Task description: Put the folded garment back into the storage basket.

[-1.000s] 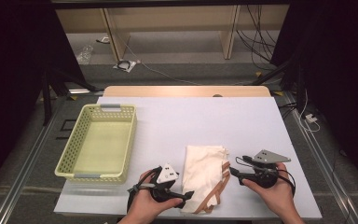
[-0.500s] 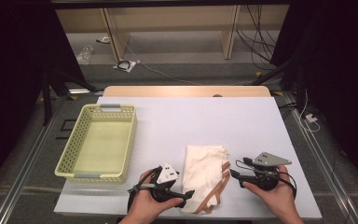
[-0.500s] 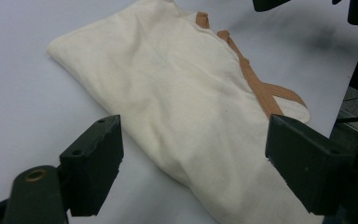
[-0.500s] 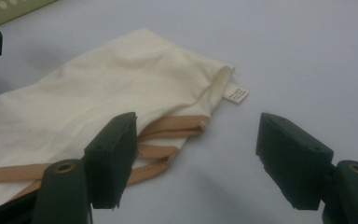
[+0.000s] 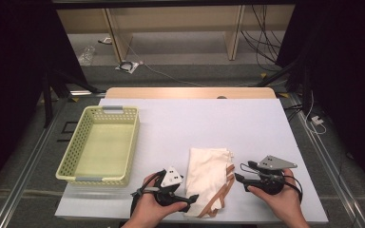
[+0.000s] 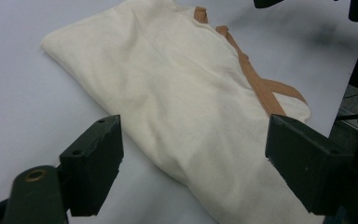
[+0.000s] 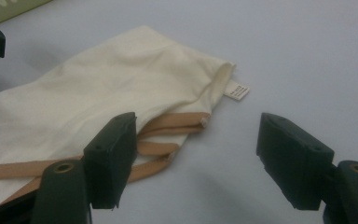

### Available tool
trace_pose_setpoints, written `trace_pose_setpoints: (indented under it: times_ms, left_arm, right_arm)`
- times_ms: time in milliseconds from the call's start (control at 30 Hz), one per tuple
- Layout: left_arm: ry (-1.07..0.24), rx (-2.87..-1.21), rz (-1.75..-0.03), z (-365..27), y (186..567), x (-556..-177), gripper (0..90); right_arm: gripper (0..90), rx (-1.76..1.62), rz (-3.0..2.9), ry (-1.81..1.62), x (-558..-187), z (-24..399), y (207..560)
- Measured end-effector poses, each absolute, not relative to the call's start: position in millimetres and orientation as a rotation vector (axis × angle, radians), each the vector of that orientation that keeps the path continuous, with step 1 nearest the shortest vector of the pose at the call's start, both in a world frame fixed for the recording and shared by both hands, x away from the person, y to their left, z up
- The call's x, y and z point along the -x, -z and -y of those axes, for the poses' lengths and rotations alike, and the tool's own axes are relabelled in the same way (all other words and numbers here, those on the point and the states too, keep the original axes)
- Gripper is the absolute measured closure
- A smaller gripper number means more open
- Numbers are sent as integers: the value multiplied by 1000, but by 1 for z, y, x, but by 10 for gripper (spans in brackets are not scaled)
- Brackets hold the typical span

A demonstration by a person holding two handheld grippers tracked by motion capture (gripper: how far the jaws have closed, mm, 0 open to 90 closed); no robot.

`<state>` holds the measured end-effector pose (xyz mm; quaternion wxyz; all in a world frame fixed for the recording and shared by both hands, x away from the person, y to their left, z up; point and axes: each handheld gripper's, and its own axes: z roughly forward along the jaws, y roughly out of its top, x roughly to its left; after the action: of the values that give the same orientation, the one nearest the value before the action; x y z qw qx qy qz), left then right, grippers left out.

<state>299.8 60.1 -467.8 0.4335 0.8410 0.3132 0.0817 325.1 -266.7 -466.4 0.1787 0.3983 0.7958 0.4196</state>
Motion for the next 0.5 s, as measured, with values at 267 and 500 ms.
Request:
trace_pose_setpoints:
  times_ms: [267,500]
  left_arm:
    - [-187,-2093,-788,-61,469,-302,194]
    - [-201,-2089,-804,-60,469,-303,201]
  right_arm:
    - [277,-1141,-2231,-1209,-327,267,467]
    - [267,-1137,-2222,-1218,-325,270,467]
